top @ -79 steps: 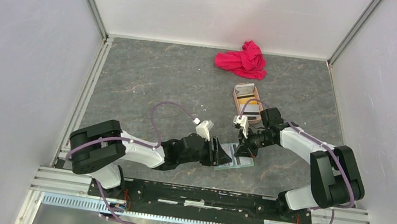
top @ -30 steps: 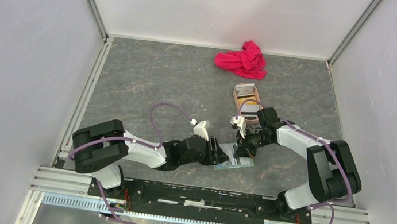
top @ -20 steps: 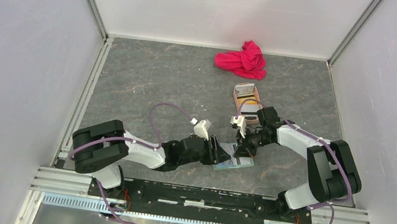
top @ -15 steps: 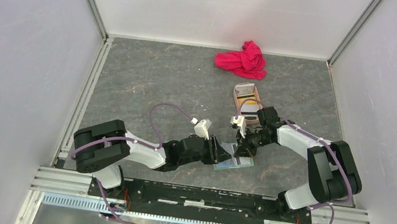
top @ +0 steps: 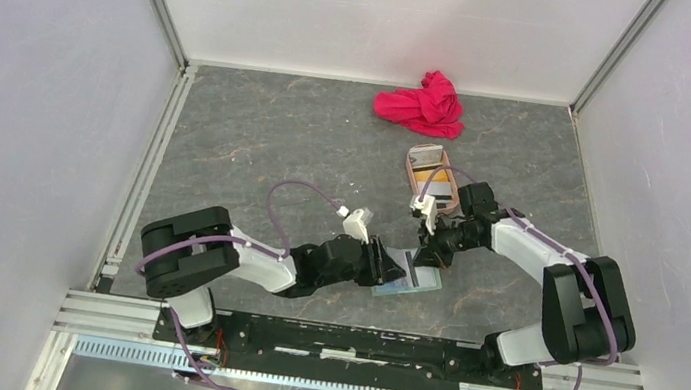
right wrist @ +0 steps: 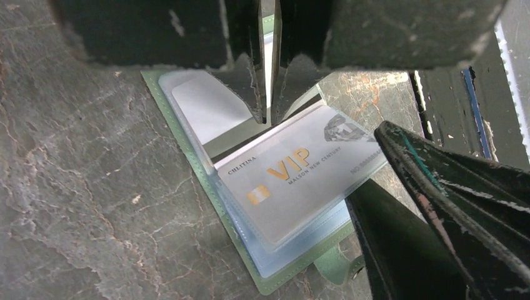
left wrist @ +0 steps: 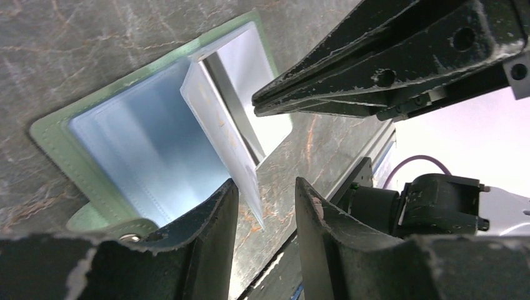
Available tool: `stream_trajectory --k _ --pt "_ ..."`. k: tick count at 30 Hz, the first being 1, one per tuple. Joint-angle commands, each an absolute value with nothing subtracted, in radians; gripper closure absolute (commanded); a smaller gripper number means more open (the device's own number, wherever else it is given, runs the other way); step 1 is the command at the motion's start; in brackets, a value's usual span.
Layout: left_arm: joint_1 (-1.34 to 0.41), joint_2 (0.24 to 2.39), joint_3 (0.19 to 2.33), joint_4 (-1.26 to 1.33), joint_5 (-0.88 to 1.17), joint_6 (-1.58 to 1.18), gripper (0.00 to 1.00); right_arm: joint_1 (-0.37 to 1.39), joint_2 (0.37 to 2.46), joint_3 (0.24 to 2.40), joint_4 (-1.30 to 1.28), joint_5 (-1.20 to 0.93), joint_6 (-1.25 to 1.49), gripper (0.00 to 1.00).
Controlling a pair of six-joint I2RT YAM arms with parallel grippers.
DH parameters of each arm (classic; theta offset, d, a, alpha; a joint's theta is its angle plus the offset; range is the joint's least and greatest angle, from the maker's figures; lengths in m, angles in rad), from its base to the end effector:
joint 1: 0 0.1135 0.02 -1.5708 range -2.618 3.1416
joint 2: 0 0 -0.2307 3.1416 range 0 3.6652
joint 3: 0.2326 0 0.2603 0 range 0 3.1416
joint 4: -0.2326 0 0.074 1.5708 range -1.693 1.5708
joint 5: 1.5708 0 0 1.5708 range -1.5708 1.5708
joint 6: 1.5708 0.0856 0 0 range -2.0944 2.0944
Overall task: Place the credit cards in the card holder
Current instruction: Insert the credit card into the card holder.
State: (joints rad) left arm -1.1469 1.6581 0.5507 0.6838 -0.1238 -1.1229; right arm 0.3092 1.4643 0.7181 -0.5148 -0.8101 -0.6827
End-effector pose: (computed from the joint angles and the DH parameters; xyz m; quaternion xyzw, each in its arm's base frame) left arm 0.1544 -0.3164 0.0782 -0.0235 0.8387 -0.4690 0.2758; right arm 0.2314 0.1390 0.0883 -0.4856 0.7697 0.3562 0.2116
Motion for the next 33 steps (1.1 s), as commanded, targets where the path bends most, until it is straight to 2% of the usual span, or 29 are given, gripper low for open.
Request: stream_trajectory --k 1,24,33 --pt "-1.141 1.664 0.594 0.725 -0.123 -1.121 0.55 0.282 1.430 0.754 -0.527 -0.853 -0.699 0.89" --pt "-1.120 1.762 0.667 0.857 -0.019 -1.090 0.49 0.200 1.498 0.767 -0.534 -0.911 -0.637 0.87" --pt "-1.102 1.808 0.684 0.890 0.020 -1.083 0.42 0.179 1.487 0.773 -0.528 -0.887 -0.629 0.87"
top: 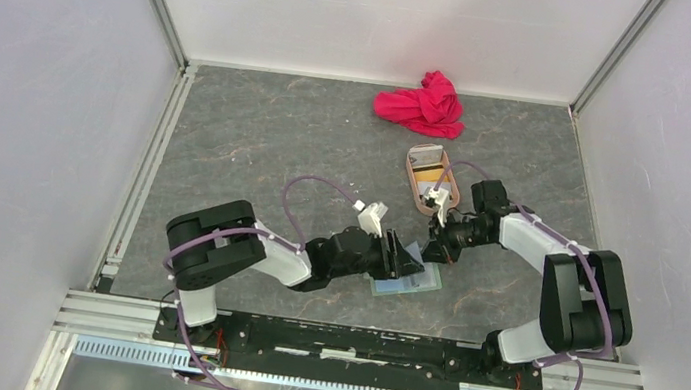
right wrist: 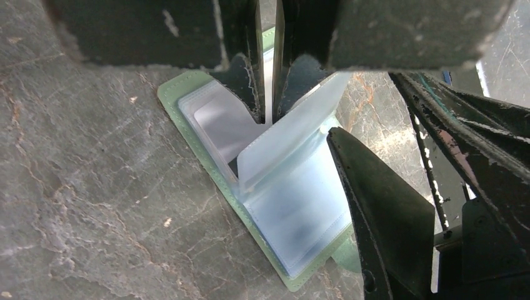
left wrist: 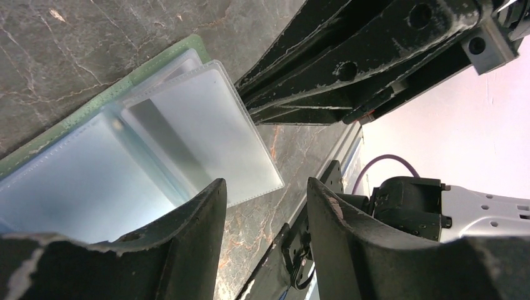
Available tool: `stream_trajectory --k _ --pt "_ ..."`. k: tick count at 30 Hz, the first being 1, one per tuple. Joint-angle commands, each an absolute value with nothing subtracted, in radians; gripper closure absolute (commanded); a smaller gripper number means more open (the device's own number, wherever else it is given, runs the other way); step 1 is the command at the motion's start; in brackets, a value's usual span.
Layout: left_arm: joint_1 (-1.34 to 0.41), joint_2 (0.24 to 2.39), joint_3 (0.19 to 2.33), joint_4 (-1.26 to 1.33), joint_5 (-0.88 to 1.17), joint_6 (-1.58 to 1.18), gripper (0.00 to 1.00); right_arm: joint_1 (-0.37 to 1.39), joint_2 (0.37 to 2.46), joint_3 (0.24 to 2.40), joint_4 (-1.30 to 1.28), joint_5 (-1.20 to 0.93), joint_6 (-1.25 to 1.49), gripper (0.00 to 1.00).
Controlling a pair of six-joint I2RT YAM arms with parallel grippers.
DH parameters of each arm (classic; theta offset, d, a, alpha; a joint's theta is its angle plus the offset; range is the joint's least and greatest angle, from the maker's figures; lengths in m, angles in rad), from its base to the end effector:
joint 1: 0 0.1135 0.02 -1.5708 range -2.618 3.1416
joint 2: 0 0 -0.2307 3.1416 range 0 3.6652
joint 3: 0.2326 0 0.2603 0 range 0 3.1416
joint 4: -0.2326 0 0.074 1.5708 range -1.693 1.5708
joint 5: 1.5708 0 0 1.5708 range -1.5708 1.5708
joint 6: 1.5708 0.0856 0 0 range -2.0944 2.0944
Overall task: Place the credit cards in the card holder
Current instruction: Insert the credit card into the card holder.
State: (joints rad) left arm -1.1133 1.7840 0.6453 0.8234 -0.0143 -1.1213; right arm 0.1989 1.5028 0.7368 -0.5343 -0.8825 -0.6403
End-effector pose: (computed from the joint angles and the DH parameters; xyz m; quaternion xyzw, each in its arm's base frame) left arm 0.1694 -0.3414 0.0846 -0.0074 0.8093 -0.5254 0.2625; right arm 0.2445 0.1167 0.0876 -0.4176 0.7948 0.3862 0.2116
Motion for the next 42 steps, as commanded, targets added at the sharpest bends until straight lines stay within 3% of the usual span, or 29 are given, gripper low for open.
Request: stream_trajectory --k 1,10,18,22,26,31,35,42 --pt "-1.101 1.813 0.685 0.896 0.028 -1.082 0.42 0.169 1.475 0.772 -0.521 -0.874 -0.624 0.87" --pt "-1.074 1.774 0.685 0.890 0.033 -1.001 0.42 0.100 1.347 0.727 -0.440 -0.749 -0.596 0.82" --pt "-1.065 1.538 0.695 0.601 -0.120 -0.689 0.41 0.103 1.393 0.753 -0.629 -1.048 -0.811 0.76" --pt "-1.064 1.400 0.697 0.499 -0.246 -0.517 0.27 0.125 1.471 0.773 -0.665 -1.004 -0.835 0.77" --pt "-1.045 1.309 0.675 0.496 -0.327 -0.420 0.01 0.136 1.518 0.766 -0.630 -0.920 -0.790 0.78" --pt "-0.931 1.290 0.678 0.514 -0.155 -0.421 0.00 0.135 1.549 0.749 -0.561 -0.800 -0.723 0.78" --pt "-0.856 1.290 0.682 0.583 -0.085 -0.424 0.00 0.134 1.556 0.774 -0.606 -0.844 -0.780 0.77" --pt "-0.764 1.360 0.827 0.623 0.018 -0.348 0.00 0.119 1.419 1.041 -0.747 -0.971 -0.922 0.68"
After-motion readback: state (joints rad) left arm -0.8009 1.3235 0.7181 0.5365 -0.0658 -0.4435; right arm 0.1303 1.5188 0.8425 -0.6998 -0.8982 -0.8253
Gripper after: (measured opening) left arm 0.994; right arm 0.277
